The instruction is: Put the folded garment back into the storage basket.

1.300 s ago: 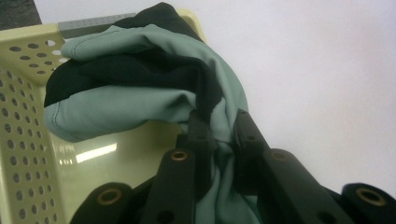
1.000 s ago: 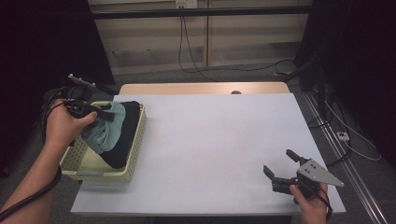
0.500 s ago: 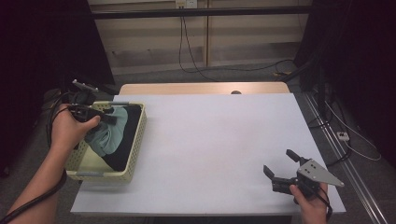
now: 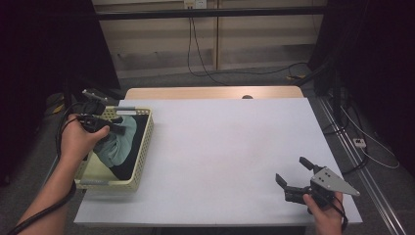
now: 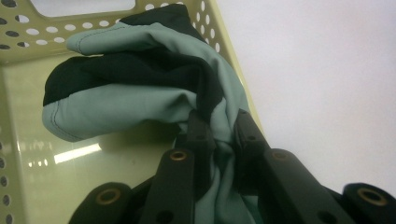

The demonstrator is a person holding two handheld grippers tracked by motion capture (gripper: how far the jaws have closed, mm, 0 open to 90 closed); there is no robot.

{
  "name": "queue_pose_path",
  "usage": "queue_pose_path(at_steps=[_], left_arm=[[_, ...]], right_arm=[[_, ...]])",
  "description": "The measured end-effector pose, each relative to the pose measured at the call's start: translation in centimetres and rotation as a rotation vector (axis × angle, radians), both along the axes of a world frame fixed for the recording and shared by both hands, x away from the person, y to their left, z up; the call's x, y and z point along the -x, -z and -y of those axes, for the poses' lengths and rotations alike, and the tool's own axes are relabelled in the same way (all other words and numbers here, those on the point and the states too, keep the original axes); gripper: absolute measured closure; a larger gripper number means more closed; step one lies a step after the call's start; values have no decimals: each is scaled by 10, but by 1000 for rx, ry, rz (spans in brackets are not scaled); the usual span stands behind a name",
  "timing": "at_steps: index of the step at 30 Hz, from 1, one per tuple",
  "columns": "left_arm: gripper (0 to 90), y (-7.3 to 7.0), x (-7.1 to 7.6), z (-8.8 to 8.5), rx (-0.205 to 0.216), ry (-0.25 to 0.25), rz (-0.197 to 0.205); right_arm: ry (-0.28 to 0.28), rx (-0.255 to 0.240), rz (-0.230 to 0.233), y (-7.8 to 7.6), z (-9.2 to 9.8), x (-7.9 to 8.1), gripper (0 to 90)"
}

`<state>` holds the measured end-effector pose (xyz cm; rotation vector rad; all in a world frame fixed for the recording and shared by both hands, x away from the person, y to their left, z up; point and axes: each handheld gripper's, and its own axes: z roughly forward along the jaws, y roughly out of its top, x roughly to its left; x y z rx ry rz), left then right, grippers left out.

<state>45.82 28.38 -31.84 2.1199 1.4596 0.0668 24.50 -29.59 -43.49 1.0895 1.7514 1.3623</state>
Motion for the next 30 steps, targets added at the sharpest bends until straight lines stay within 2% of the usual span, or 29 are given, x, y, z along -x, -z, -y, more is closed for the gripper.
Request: queue_pose_path(at_steps=[30], left_arm=[[791,11,3,-3,0,-17,19]], right_arm=[[1,0,1,0,0,0,28]])
